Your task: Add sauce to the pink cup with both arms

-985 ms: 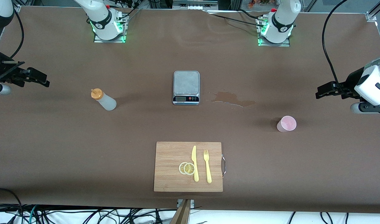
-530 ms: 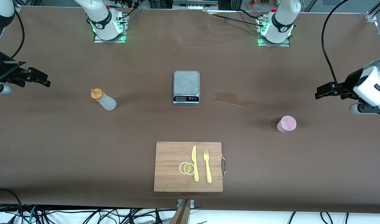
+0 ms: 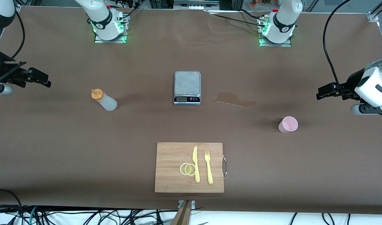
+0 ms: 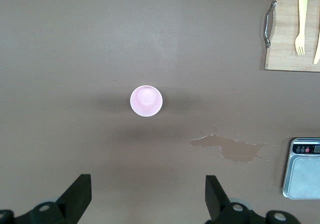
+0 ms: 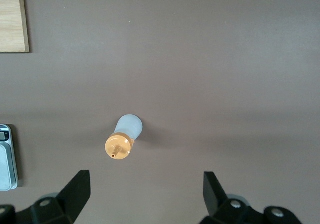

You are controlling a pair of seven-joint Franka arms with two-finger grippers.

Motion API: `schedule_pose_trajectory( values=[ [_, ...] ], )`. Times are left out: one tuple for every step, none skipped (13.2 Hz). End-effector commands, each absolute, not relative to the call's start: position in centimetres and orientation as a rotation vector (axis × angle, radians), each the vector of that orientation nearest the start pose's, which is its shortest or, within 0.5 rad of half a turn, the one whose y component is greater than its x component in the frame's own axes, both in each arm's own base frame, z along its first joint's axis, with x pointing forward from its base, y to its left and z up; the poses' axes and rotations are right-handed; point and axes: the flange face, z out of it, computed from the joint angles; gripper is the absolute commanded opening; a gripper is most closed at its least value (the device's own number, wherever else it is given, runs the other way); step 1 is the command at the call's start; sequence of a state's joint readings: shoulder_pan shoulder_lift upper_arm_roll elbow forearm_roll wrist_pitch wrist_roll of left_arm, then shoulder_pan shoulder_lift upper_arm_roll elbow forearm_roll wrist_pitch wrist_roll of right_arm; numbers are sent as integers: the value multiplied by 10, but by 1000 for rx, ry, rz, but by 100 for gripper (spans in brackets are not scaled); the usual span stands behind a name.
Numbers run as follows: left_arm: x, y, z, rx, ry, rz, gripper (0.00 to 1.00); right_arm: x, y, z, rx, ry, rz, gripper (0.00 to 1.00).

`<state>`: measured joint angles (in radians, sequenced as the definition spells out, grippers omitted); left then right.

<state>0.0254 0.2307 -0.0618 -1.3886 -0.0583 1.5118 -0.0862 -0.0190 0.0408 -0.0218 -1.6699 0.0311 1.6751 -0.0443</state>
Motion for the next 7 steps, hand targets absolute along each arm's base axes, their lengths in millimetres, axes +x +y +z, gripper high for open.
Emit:
schedule_pose_trajectory(
  values=[
    [618, -19, 567, -3216, -64, 198, 100, 565, -18, 567, -3113, -2, 48, 100],
    [618, -19, 566, -3216, -64, 203, 100, 565, -17, 567, -3111, -4, 51, 100],
    [618, -18, 565, -3214, -62, 205, 100, 565, -17, 567, -3112, -2, 48, 100],
    [617, -13, 558, -3213, -72, 226, 100, 566, -17, 567, -3113, -2, 46, 100],
    [620, -8, 544, -3211, -86, 262, 100, 566, -17, 567, -3113, -2, 46, 100],
    [622, -3, 534, -3208, -98, 279, 100, 566, -17, 567, -3113, -2, 46, 100],
    [624, 4, 522, -3206, -116, 310, 100, 566, -16, 567, -3113, -7, 46, 100]
  ],
)
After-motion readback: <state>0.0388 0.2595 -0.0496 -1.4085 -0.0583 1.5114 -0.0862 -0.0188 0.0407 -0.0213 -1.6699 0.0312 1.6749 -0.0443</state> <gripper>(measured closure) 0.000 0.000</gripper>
